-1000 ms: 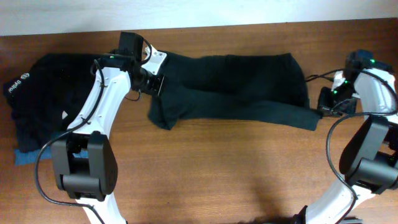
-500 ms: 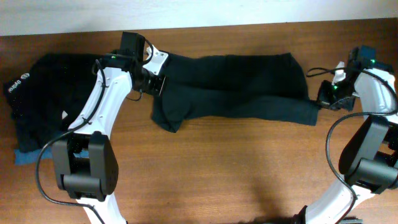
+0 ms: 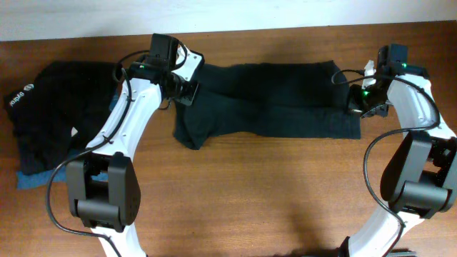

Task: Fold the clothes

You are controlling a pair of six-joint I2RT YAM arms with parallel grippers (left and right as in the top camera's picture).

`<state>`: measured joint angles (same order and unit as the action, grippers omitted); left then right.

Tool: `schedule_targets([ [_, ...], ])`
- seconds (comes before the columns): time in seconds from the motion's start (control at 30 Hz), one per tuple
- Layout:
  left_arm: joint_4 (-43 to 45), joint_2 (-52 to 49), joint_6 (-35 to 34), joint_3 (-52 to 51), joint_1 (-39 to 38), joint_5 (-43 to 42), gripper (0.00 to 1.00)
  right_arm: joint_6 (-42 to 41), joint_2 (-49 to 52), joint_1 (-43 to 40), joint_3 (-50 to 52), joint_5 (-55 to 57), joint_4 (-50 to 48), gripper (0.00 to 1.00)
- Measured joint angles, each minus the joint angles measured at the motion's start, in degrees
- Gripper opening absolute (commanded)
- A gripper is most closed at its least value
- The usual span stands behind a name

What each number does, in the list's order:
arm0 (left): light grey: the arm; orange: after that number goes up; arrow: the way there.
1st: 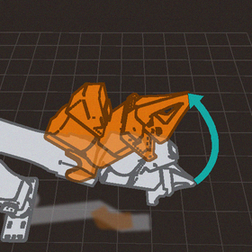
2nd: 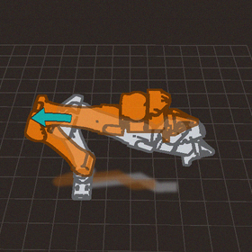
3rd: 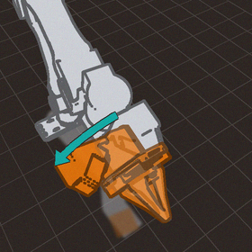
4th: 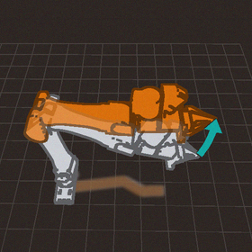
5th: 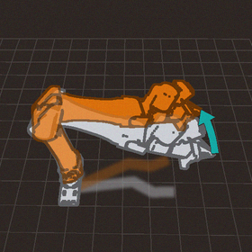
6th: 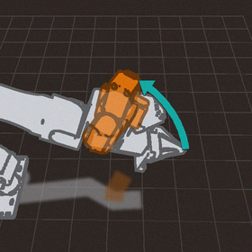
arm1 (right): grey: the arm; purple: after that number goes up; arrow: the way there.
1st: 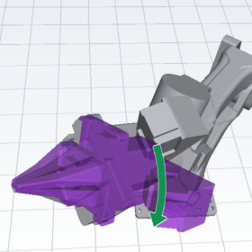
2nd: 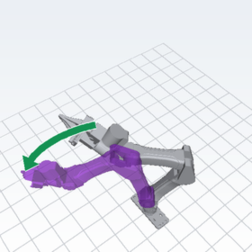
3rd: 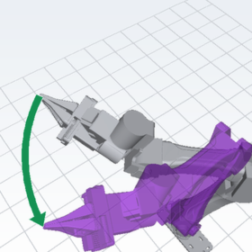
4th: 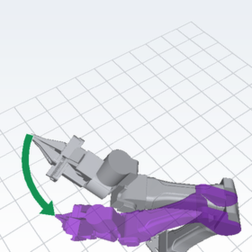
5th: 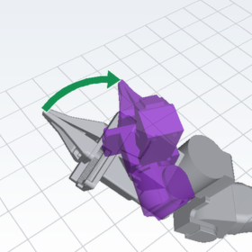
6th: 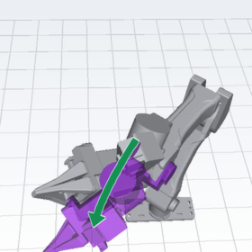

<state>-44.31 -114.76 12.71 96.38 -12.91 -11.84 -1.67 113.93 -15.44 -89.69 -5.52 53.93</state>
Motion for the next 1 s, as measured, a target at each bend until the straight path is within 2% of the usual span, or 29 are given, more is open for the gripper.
schedule_targets([
  [0.13, 0.00, -0.94, -0.07, 0.00, 0.00, 1.27, 0.04, -0.07, 0.02, 0.00, 0.00, 1.25, -0.04, 0.10],
  [0.23, -0.35, -2.95, -0.24, 0.00, -0.24, 1.70, 0.19, -0.07, 0.02, 0.00, 0.00, 1.64, -0.04, 0.14],
  [0.27, -0.68, -3.78, -0.15, 0.00, -0.35, 1.86, 0.35, -0.15, 0.02, 0.00, 0.00, 1.75, -0.04, 0.21],
  [0.33, -0.92, -5.38, -0.28, 0.00, -0.83, 2.16, 0.44, 0.00, 0.02, 0.00, 0.00, 2.05, -0.07, 0.23],
  [0.67, -3.85, -6.05, -0.44, 0.63, -2.34, 2.29, 0.44, -0.31, 0.02, 0.00, 0.00, 2.49, 0.24, 0.21],
  [0.73, -5.99, -5.97, -0.44, 1.11, -2.19, 2.27, 0.31, -0.24, 0.02, 0.00, 0.00, 2.49, 1.49, 0.17],
  [0.77, -8.70, -5.88, -0.39, 1.40, -2.12, 2.32, 0.29, -0.22, 0.02, 0.00, 0.00, 2.51, 1.95, 0.16],
  [0.9, -11.08, -5.84, -0.52, 0.85, -2.12, 1.73, 0.26, -0.07, 0.02, 0.00, 0.17, 2.49, 2.01, 0.13],
  [1.0, -9.11, -5.68, -0.50, -1.40, -2.12, 0.46, 0.25, -0.02, 0.13, 0.00, 1.09, 2.47, 1.46, 0.13],
])
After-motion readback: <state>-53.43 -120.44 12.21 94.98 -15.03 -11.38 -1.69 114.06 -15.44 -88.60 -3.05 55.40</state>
